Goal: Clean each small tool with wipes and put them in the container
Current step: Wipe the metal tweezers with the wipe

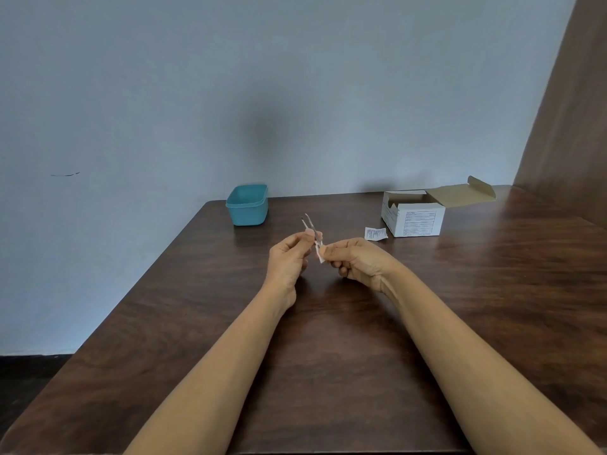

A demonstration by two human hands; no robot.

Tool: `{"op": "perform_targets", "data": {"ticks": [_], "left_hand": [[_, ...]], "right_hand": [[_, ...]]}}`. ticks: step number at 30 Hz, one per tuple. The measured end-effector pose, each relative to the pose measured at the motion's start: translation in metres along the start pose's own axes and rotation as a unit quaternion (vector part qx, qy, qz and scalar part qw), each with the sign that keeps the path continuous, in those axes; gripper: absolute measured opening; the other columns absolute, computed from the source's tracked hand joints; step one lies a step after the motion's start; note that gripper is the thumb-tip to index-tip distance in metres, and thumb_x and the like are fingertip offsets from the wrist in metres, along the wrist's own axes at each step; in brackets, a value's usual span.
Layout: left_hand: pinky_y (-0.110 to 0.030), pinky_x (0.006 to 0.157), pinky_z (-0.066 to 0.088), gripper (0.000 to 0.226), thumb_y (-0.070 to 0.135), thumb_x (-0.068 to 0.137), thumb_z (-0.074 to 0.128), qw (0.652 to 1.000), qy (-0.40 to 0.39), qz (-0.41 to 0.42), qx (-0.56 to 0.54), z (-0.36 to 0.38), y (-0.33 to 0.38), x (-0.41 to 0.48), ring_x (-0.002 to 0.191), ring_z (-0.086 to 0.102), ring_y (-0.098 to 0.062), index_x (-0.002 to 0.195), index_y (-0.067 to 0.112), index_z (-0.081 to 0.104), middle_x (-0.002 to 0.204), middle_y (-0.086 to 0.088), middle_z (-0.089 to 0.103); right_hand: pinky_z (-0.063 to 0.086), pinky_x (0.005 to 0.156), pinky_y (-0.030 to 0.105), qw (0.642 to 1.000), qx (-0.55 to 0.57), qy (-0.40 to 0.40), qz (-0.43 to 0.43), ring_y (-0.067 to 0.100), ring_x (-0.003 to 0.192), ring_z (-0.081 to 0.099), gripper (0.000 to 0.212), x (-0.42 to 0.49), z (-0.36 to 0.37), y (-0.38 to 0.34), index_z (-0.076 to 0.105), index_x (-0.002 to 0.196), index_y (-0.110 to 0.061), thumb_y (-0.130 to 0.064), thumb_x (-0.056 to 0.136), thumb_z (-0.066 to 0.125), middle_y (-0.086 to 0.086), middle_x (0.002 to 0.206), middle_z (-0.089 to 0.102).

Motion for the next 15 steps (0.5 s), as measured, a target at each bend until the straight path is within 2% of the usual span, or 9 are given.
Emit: {"op": "perform_targets", "data": {"ticks": [3, 8, 12, 15], "left_hand": [[-0.029, 0.076, 0.039, 0.019, 0.033, 0.087, 0.067, 0.999, 0.03, -0.003, -0.016, -0.0068, 0.0023, 0.0015, 0.099, 0.056, -0.016, 0.071, 0.029, 0.078, 0.105, 0.001, 0.073], [-0.025, 0.067, 0.036, 0.015, 0.028, 0.089, 0.066, 0.999, 0.035, 0.018, -0.016, -0.0055, 0.0063, -0.0003, 0.091, 0.053, -0.014, 0.078, 0.024, 0.075, 0.095, 0.005, 0.074], [-0.028, 0.072, 0.037, 0.012, 0.028, 0.088, 0.066, 0.999, 0.029, 0.021, -0.002, -0.0047, 0.0065, 0.0007, 0.093, 0.057, -0.01, 0.079, 0.026, 0.074, 0.096, 0.009, 0.074], [-0.027, 0.077, 0.037, 0.01, 0.026, 0.088, 0.066, 0.999, 0.02, 0.036, 0.005, -0.0037, 0.0093, 0.0011, 0.091, 0.057, -0.006, 0.082, 0.025, 0.074, 0.097, 0.008, 0.074]], "right_hand": [[0.033, 0.049, 0.013, 1.0, -0.014, 0.009, 0.009, 0.003, 0.055, 0.04, 0.007, 0.0011, -0.0004, 0.0027, 0.074, 0.076, -0.011, -0.01, 0.082, 0.071, 0.001, 0.067, 0.059], [0.031, 0.048, 0.013, 1.0, -0.008, 0.008, 0.025, 0.005, 0.057, 0.038, 0.009, 0.0016, -0.0027, 0.0036, 0.075, 0.071, -0.013, -0.012, 0.079, 0.073, 0.005, 0.072, 0.058], [0.031, 0.048, 0.012, 0.999, -0.009, 0.0, 0.036, 0.004, 0.056, 0.037, 0.005, -0.0017, -0.0015, 0.0041, 0.072, 0.08, -0.008, -0.01, 0.083, 0.069, 0.003, 0.071, 0.061], [0.028, 0.049, 0.014, 0.999, -0.027, 0.003, 0.025, 0.003, 0.048, 0.035, 0.013, -0.0041, -0.0013, 0.0021, 0.071, 0.082, -0.009, -0.018, 0.088, 0.065, -0.001, 0.066, 0.056]]}}
Point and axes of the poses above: each hand's wrist, its own x-axis towards the middle knuckle, its own z-axis out of the palm, y = z × x, the point moved 8 cm from there along x, towards the middle knuckle
